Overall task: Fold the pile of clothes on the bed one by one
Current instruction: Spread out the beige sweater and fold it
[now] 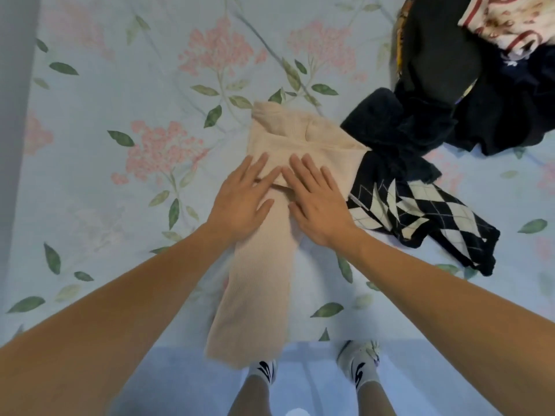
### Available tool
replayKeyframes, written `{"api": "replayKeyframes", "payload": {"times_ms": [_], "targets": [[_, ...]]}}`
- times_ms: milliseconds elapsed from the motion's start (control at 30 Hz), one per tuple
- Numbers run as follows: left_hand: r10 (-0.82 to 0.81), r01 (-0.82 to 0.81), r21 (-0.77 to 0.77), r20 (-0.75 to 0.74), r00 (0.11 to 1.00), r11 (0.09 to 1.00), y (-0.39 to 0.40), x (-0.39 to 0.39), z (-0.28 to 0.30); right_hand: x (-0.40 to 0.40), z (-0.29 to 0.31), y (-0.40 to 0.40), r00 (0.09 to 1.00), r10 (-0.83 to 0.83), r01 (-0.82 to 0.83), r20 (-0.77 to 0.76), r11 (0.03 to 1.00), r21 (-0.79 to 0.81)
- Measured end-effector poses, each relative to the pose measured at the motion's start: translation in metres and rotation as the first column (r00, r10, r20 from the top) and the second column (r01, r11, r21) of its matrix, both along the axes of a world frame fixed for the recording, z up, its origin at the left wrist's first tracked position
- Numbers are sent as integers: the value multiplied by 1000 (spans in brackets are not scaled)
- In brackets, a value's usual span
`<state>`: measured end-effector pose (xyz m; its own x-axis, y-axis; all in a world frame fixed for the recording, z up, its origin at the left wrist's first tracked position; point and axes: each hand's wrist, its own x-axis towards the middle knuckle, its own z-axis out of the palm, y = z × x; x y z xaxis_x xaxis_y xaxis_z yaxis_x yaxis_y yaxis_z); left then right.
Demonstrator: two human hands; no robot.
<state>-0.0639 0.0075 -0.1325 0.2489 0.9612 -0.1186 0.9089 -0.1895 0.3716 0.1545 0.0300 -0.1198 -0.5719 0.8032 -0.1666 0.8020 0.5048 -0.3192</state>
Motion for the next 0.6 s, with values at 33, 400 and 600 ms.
{"api": "replayKeyframes", "payload": {"times_ms": [33, 400, 600], "targets": [[22, -21, -66, 15, 1000, 998, -17, -2, -5, -3, -1, -17, 1000, -2, 1, -13, 1000, -6], [177, -133, -193, 229, 957, 972, -227, -21, -7, 0, -16, -217, 987, -1, -27, -161, 985, -169], [57, -35, -201, 104, 993, 979, -301, -53, -4, 14, -16, -274, 990, 98, -114, -102, 981, -160]]}}
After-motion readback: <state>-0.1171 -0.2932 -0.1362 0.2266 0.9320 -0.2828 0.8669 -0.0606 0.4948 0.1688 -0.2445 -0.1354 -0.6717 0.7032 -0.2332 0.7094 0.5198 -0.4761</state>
